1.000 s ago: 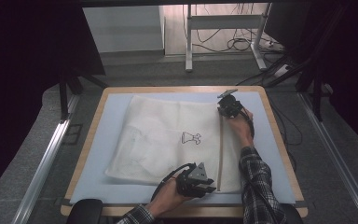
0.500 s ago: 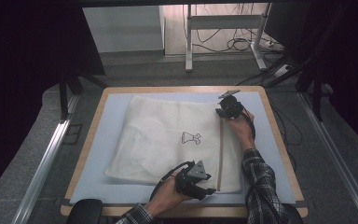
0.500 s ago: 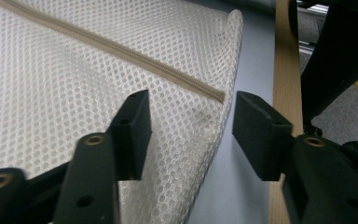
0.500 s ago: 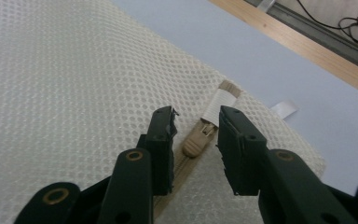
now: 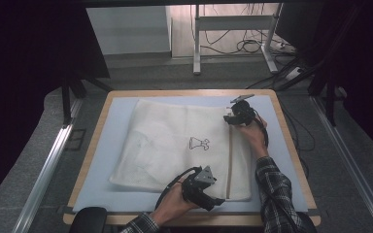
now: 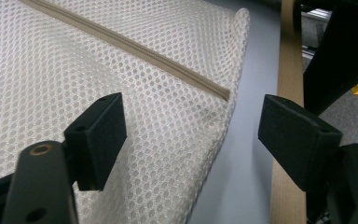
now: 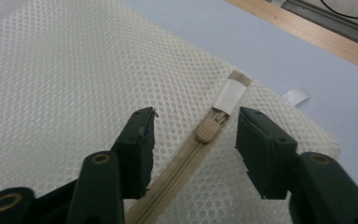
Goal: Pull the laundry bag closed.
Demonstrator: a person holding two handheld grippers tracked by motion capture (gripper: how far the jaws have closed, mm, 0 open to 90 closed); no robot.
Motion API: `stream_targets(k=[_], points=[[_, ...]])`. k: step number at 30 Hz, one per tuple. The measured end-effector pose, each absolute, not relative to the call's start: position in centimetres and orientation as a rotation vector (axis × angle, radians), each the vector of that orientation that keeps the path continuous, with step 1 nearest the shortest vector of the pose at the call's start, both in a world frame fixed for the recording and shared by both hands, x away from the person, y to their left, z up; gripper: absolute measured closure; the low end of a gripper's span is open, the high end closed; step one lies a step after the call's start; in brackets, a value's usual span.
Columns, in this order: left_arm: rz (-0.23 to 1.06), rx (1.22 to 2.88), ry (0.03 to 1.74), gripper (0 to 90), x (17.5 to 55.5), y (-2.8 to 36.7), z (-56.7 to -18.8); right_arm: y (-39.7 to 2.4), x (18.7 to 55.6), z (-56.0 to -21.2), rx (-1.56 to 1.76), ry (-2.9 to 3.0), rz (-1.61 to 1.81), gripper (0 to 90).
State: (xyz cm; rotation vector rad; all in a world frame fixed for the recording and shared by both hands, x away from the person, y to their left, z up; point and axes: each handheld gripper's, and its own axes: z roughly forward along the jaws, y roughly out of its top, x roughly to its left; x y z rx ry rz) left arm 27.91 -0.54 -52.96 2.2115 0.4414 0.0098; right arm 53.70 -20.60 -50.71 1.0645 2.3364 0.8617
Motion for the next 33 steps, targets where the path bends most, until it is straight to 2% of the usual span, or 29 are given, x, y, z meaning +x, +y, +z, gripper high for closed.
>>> stream_targets(k=[14, 21, 33], points=[[-0.003, 2.219, 0.406, 8.0, 27.4, 0.0, -52.8, -20.3, 52.8, -50.0, 1.069, 2.349, 0.92, 24.0], [0.023, 2.22, 0.408, 5.4, 27.3, 0.5, -52.7, -20.4, 52.6, -49.9, 1.084, 2.39, 0.953, 12.8], [0.051, 2.235, 0.406, 5.0, 27.1, 1.0, -52.6, -20.3, 51.3, -48.8, 1.054, 2.419, 1.025, 8.2]])
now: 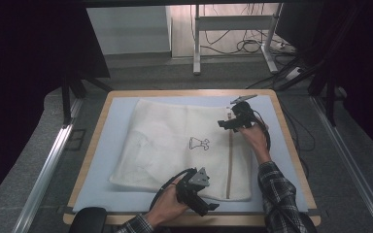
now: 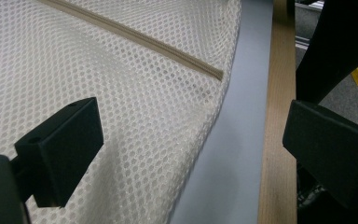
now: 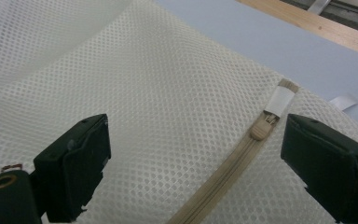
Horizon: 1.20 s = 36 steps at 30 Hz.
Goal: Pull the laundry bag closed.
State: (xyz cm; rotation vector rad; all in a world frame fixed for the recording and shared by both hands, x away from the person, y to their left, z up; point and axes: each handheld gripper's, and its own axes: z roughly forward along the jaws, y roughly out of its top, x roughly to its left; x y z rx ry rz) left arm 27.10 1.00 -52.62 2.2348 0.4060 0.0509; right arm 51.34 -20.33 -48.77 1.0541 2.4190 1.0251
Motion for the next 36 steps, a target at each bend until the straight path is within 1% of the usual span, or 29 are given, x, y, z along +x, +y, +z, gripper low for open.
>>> stream_targets(k=[4, 12, 28, 36], points=[[0.072, 2.249, 0.394, 4.5, 27.0, 1.2, -52.7, -20.6, 50.8, -48.4, 1.057, 2.425, 1.033, 7.1], [0.092, 2.265, 0.383, 3.0, 26.6, 1.1, -52.9, -20.7, 49.8, -48.3, 1.055, 2.439, 1.013, 0.0], [0.119, 2.283, 0.378, 2.1, 26.2, 1.5, -53.1, -21.2, 47.9, -47.9, 1.065, 2.424, 1.054, 0.0], [0.131, 2.273, 0.381, 2.0, 26.1, 2.0, -52.8, -20.7, 46.5, -47.7, 1.033, 2.433, 1.062, 0.0]])
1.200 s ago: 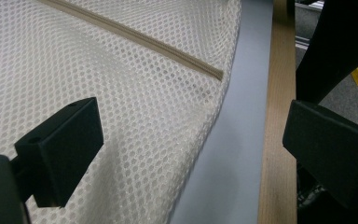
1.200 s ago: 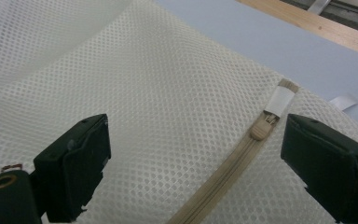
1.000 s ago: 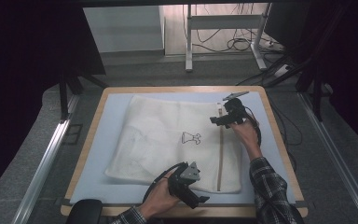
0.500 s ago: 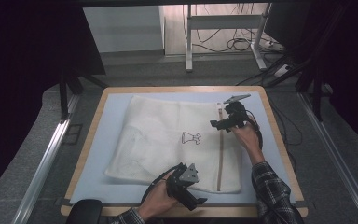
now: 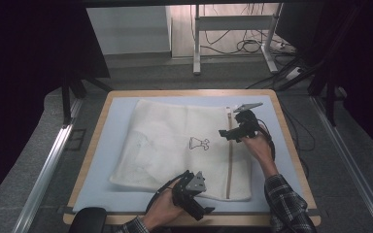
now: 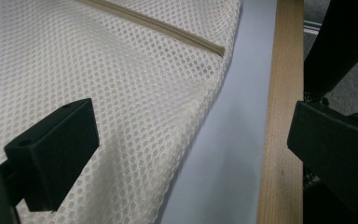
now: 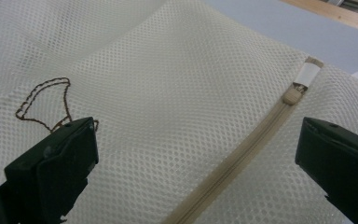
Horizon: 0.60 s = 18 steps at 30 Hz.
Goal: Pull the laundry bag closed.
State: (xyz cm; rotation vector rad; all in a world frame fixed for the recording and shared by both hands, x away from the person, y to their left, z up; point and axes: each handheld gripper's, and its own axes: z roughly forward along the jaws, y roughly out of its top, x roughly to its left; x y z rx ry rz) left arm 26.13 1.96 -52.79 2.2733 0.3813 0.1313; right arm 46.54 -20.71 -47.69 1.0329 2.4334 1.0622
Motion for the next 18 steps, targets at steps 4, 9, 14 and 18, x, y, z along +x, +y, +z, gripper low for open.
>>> stream_targets(k=[4, 9, 14, 18], points=[[0.131, 2.268, 0.385, 2.0, 26.1, 2.2, -52.7, -20.6, 45.7, -47.5, 1.01, 2.437, 1.063, 0.0], [0.14, 2.265, 0.382, 2.0, 26.1, 2.4, -52.5, -20.6, 44.9, -47.2, 0.987, 2.425, 1.072, 0.0], [0.148, 2.27, 0.376, 1.9, 26.2, 2.8, -52.3, -20.6, 43.9, -47.2, 0.971, 2.426, 1.079, 0.0], [0.155, 2.271, 0.38, 1.9, 26.2, 3.1, -52.2, -20.5, 43.3, -47.1, 0.963, 2.434, 1.081, 0.0]])
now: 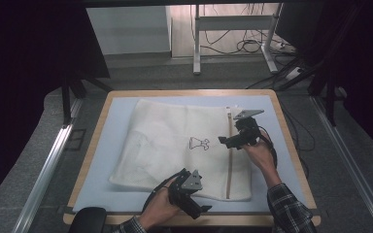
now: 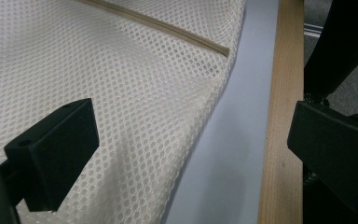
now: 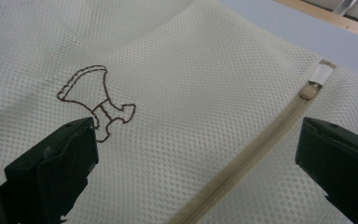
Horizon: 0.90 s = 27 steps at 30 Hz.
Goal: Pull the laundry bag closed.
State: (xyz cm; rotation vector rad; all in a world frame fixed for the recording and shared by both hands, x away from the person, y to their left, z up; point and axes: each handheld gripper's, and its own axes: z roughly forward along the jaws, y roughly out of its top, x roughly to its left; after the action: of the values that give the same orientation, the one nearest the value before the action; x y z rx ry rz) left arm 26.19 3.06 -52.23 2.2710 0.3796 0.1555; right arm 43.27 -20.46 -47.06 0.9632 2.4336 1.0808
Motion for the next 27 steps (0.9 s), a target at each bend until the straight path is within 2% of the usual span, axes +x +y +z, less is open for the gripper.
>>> stream_targets(k=[27], points=[[0.217, 2.261, 0.445, 1.8, 26.7, 5.6, -51.6, -19.0, 38.1, -47.4, 0.84, 2.456, 1.124, 0.0]])
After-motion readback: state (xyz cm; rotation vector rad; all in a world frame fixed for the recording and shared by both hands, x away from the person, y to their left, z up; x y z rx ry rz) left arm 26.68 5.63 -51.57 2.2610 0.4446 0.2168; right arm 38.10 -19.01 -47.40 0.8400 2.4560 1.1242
